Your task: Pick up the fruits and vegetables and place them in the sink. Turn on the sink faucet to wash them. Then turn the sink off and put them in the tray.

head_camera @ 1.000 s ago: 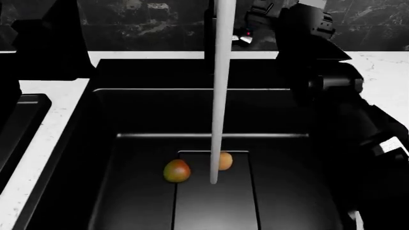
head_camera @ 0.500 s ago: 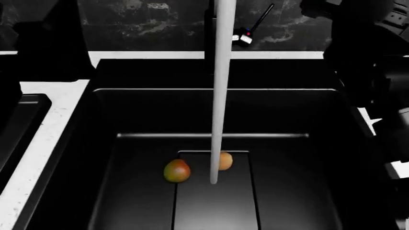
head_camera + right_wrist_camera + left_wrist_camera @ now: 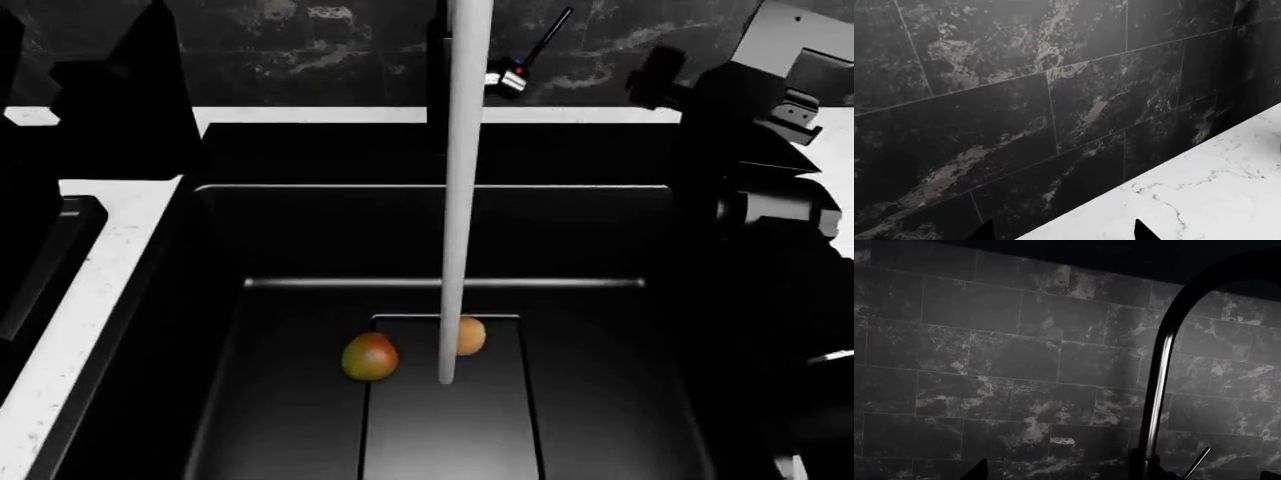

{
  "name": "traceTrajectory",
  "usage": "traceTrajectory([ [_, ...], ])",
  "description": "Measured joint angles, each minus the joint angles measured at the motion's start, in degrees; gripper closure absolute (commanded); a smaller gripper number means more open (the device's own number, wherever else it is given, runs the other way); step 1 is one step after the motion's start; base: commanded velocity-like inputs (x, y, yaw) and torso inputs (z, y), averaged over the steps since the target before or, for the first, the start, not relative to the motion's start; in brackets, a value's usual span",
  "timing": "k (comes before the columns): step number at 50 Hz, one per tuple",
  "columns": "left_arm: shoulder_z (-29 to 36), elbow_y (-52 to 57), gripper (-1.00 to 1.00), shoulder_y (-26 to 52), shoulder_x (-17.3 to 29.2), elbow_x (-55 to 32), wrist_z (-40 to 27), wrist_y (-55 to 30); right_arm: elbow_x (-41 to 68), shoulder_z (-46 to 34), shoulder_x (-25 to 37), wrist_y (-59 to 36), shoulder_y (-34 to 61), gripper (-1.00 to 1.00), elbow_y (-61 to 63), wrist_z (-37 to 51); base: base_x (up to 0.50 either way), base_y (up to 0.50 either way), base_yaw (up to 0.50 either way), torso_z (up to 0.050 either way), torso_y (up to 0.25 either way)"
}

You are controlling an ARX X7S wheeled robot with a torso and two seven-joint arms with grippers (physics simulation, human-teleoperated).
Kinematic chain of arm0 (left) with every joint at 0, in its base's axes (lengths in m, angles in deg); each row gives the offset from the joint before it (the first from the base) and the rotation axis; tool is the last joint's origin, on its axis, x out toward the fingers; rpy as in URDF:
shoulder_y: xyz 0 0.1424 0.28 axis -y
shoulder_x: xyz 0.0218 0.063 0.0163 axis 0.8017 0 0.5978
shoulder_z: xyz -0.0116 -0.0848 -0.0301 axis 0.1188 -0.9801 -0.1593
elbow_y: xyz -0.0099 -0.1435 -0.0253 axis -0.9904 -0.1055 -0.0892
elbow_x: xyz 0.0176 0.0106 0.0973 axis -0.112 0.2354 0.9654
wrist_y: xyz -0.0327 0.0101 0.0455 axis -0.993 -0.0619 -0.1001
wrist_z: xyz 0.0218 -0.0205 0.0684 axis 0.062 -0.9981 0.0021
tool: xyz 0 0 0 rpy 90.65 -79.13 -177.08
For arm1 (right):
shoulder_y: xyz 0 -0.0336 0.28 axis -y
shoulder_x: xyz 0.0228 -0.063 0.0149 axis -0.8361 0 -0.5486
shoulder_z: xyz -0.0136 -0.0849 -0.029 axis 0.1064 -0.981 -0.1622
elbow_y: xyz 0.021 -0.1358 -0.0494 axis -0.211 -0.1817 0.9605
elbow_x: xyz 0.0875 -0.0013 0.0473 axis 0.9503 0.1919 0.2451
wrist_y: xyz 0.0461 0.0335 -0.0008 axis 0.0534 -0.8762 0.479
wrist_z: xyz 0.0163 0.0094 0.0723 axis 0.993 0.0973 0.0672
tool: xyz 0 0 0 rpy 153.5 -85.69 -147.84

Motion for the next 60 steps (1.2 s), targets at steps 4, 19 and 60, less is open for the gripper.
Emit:
traceTrajectory([
  [4,0.0,-0.07,-1.0,-0.27,0.07,0.1,0.1,0.16,-0.52,-0.07,-1.22,1.01,0.46,-1.0,-2.91,-1.13,0.0,0.0,0.0,0.0,0.0],
  [19,-0.13,-0.15,-1.0,-0.9,0.28,0.22,0.38,0.5,-3.3,0.75,-4.45,-0.43,2.54,-1.0,-8.33,-2.88,0.0,0.0,0.0,0.0,0.0],
  [60,-0.23,-0.16,-1.0,-4.23,1.65,1.43,1.19,3.34,-28.06,32.48,-14.95,-2.8,3.44,-1.0,-9.95,-22.7,0.0,0.0,0.0,0.0,0.0],
])
